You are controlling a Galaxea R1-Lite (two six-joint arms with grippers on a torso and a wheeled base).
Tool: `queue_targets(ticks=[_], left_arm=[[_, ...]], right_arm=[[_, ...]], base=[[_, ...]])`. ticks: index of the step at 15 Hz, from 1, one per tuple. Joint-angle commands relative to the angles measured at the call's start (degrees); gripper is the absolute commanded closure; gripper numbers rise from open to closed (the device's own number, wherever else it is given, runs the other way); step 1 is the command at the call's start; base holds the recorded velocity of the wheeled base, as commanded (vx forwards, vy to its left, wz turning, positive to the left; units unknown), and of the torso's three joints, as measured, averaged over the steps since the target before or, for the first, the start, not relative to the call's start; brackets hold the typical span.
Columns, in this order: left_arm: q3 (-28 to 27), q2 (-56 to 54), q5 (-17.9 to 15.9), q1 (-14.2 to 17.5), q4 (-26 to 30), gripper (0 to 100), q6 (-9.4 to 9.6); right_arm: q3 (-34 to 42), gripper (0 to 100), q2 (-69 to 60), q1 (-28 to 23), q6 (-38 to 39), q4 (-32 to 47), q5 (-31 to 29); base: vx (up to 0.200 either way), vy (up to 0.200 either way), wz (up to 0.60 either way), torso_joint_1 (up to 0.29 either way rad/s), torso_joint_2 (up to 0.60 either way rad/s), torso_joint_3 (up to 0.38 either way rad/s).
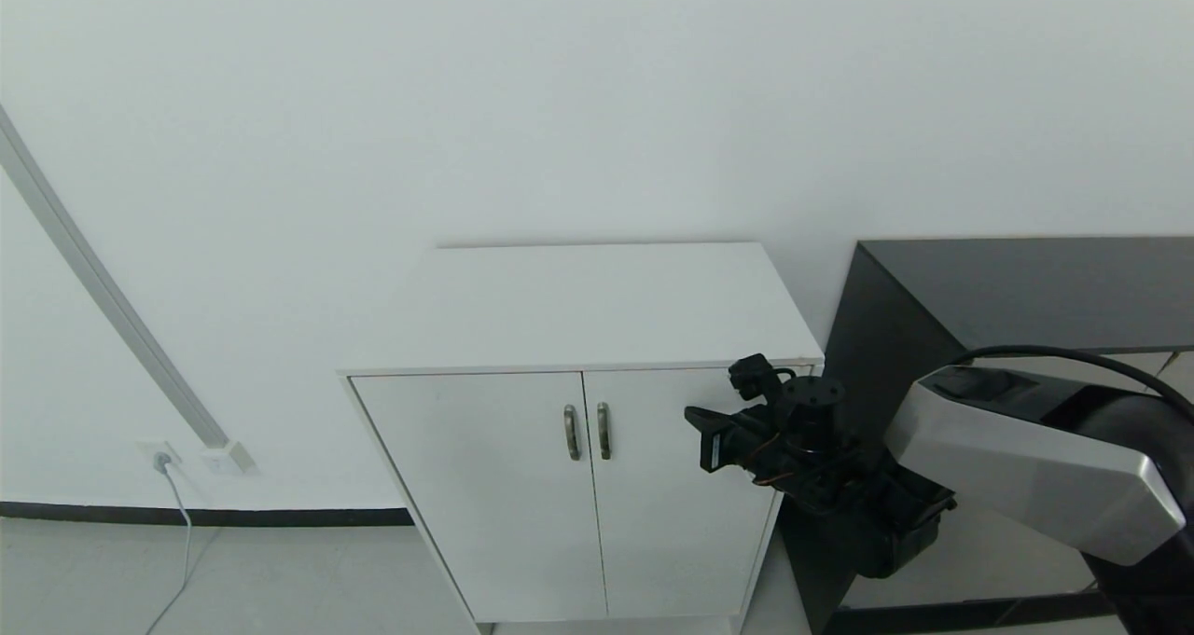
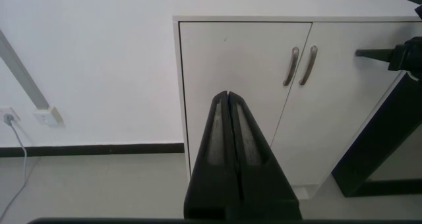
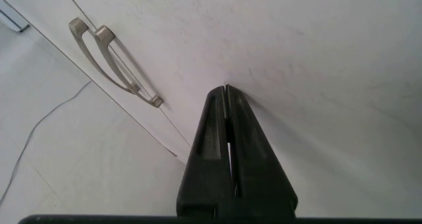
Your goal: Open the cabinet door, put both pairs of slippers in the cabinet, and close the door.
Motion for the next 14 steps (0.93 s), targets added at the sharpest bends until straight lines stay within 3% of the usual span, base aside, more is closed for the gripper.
queue_targets(ticks=[1, 6, 9, 14], left_arm=[[0.0, 0.0, 0.0, 0.0, 0.0, 100, -0.01], [0.0, 0.0, 0.0, 0.0, 0.0, 100, -0.01], [0.0, 0.0, 0.0, 0.0, 0.0, 100, -0.01], [0.0, 0.0, 0.0, 0.0, 0.0, 100, -0.01]], right_arm=[[-0.1, 100, 0.3, 0.0, 0.0, -0.1, 0.0], [2.5, 100, -1.8, 0.0, 0.0, -0.6, -0.3], [8.4, 100, -7.3, -0.3, 0.0, -1.6, -0.4], [19.8, 100, -17.7, -5.5, -0.9, -2.6, -5.0]], base=[[0.000, 0.000, 0.00, 0.000, 0.00, 0.000], [0.000, 0.000, 0.00, 0.000, 0.00, 0.000], [0.000, 0.000, 0.00, 0.000, 0.00, 0.000], [0.000, 0.000, 0.00, 0.000, 0.00, 0.000]])
